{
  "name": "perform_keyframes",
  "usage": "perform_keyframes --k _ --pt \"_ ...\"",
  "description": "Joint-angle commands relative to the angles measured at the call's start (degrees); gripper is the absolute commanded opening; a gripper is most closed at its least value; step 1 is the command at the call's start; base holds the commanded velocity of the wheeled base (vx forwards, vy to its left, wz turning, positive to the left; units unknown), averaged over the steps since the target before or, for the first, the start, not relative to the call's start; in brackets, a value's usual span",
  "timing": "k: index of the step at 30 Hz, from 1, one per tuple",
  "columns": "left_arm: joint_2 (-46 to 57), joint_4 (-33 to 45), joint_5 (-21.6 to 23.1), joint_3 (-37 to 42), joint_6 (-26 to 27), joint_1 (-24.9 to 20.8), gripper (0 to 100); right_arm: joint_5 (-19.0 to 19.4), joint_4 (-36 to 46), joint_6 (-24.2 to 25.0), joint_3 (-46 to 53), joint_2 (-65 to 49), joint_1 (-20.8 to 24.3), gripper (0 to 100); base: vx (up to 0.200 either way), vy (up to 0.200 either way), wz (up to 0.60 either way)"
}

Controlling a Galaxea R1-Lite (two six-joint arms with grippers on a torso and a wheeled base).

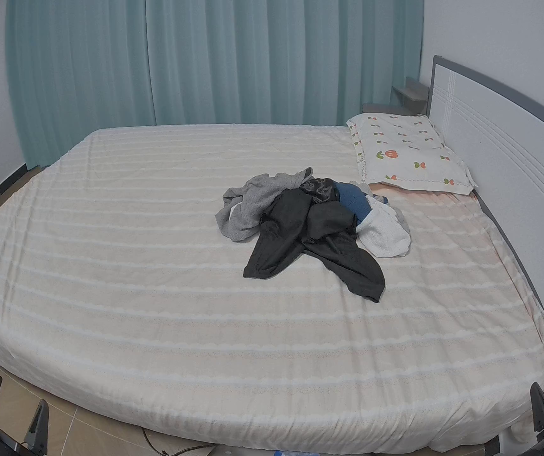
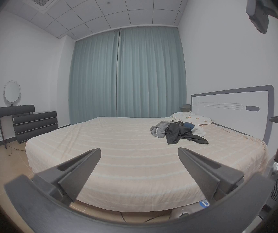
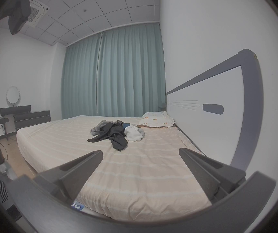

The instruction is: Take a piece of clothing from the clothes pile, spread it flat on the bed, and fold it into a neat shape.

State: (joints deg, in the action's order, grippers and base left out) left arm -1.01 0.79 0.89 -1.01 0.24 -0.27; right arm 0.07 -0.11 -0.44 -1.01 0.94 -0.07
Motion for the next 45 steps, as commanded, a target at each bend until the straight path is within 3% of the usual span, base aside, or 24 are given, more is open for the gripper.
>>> perform_keyframes --k 1,6,13,20,21,22,24,28,40,45 --pt "1.01 0.00 -0.01 0.84 0.02 0.00 100 0.63 0.99 1.23 -12.44 5.48 1.39 100 0.000 0.000 0.00" --pt "1.01 0.00 -0.01 0.84 0.02 0.00 100 2.21 2.92 1.05 -13.40 12.86 2.18 100 0.000 0.000 0.00" --pt "1.01 0.00 -0.01 0.84 0.02 0.00 100 5.20 1.08 5.45 -16.04 37.03 2.89 100 0.000 0.000 0.00" --pt "1.01 0.00 -0.01 0.84 0.02 0.00 100 7.13 -9.12 8.70 -22.28 63.31 3.94 100 0.000 0.000 0.00" --pt "1.01 0.00 -0.01 0.84 0.02 0.00 100 7.13 -13.86 10.81 -24.21 71.13 4.64 100 0.000 0.000 0.00" --pt "1.01 0.00 -0.01 0.84 0.02 0.00 100 7.13 -13.86 10.81 -24.21 71.13 4.64 100 0.000 0.000 0.00" --pt "1.01 0.00 -0.01 0.84 0.02 0.00 100 6.34 -21.95 15.03 -28.26 84.40 5.70 100 0.000 0.000 0.00" --pt "1.01 0.00 -0.01 0.84 0.02 0.00 100 4.06 -26.61 17.84 -35.11 97.59 7.19 100 0.000 0.000 0.00" --pt "1.01 0.00 -0.01 0.84 0.02 0.00 100 -1.39 -26.43 31.38 -62.71 127.38 14.66 100 0.000 0.000 0.00" --pt "1.01 0.00 -0.01 0.84 0.02 0.00 100 -4.38 -25.64 32.96 -71.23 134.24 18.18 100 0.000 0.000 0.00"
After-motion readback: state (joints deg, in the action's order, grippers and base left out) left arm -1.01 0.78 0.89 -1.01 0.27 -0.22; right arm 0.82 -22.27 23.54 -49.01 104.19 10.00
